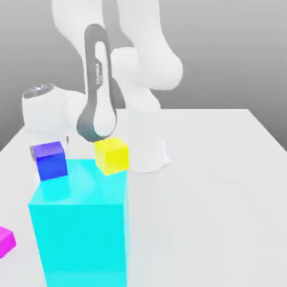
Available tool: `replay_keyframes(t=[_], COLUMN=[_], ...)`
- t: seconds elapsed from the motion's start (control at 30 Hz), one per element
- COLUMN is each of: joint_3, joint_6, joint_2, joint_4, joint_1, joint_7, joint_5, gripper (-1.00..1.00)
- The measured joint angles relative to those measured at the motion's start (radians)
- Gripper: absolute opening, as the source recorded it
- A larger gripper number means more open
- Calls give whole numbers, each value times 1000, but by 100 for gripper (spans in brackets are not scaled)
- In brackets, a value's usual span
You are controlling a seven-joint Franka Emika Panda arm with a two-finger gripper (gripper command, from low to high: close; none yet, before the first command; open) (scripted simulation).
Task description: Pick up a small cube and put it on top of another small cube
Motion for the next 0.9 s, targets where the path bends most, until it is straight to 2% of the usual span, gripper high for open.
replay_keyframes(t=[0.2,0.73,0.8,0.9], joint_3=[-74,53,89,108], joint_6=[-228,-918,-922,-821], joint_2=[-50,-320,-356,-335], joint_4=[139,568,556,485], joint_1=[-14,157,201,215], joint_7=[30,-147,-184,-200], joint_5=[-27,-12,-3,3], gripper=[-100,-100,-100,-100])
